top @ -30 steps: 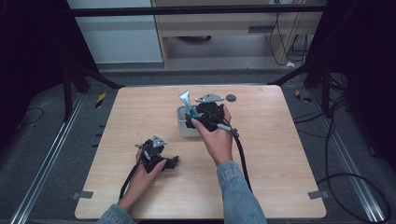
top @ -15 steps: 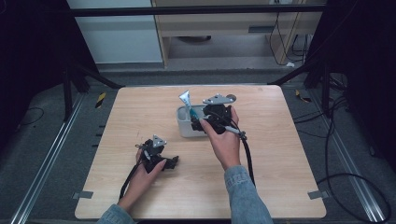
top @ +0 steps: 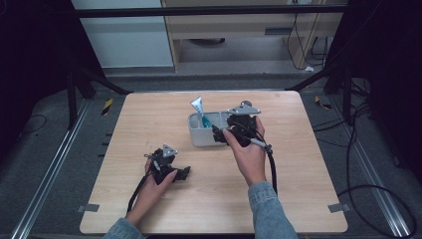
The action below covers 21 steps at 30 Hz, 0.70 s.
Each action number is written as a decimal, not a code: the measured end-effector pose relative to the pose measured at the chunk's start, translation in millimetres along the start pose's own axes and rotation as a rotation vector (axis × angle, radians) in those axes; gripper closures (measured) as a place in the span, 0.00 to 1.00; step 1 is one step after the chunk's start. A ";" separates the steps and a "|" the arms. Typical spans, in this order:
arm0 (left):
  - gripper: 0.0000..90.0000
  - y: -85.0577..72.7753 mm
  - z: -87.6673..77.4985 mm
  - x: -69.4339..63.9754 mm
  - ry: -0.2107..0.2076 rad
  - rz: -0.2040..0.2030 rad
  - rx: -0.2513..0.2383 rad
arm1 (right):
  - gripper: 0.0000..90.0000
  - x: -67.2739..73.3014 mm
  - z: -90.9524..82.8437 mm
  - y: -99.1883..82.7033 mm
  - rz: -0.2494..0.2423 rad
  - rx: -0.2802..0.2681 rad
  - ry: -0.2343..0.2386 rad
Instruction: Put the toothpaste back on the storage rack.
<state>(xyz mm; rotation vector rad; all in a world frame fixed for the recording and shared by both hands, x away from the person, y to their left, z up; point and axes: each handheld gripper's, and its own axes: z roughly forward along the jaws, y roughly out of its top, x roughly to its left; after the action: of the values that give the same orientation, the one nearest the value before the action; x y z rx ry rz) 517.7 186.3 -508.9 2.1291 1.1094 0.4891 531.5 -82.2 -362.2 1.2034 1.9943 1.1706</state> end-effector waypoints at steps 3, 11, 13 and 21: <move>0.00 0.1 0.1 0.0 0.000 0.000 0.001 | 0.09 -4.9 -4.3 -3.1 0.005 0.002 -0.011; 0.00 0.0 0.0 -0.2 -0.001 -0.001 0.001 | 0.07 -16.5 -18.0 -14.1 0.004 0.013 -0.046; 0.00 0.0 0.0 -0.2 -0.001 -0.001 0.001 | 0.07 -19.0 -21.3 -15.7 0.003 0.010 -0.059; 0.00 0.0 0.0 -0.3 -0.001 -0.002 0.001 | 0.08 -24.8 -30.7 -17.6 -0.013 0.001 -0.080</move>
<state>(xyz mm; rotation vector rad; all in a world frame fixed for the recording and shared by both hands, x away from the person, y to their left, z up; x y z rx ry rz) 517.5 186.0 -509.0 2.1284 1.1108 0.4868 511.7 -120.6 -362.6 1.2166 1.9403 1.0981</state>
